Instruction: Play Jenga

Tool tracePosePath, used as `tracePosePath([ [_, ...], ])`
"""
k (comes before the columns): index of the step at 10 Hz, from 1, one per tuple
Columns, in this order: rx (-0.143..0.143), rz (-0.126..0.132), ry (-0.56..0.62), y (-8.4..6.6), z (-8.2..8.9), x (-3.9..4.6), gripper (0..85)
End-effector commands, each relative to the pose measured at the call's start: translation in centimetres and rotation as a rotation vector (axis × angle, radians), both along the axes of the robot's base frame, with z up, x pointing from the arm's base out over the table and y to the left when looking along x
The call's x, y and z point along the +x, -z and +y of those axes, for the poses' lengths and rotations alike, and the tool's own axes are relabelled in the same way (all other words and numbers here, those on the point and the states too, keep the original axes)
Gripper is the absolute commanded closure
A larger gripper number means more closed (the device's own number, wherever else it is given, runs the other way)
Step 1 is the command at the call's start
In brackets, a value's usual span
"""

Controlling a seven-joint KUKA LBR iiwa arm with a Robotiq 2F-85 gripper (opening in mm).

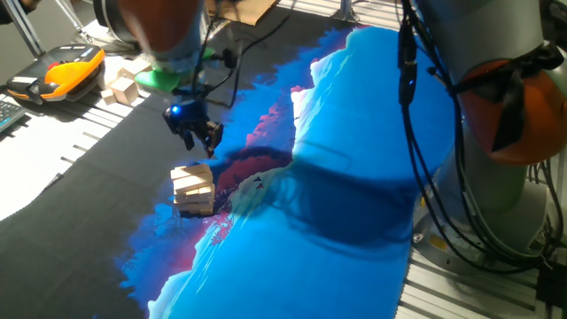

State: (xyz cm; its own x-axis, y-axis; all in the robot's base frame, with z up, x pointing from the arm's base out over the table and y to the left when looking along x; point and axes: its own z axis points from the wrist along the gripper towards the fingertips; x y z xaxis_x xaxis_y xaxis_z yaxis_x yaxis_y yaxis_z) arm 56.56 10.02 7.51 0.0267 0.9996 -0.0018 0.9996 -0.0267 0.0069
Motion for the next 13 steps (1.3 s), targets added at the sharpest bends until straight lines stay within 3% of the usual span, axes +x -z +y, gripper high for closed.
tracePosePath([
  [1, 0.005, -0.006, 0.002, 0.1, 0.0, 0.11, 34.0],
  [5, 0.015, -0.015, -0.001, 0.8, -0.1, 0.17, 34.0],
  [8, 0.014, -0.012, -0.006, 2.2, 0.2, -0.47, 34.0],
  [13, 0.01, -0.012, 0.008, 3.0, 1.1, -1.28, 34.0],
])
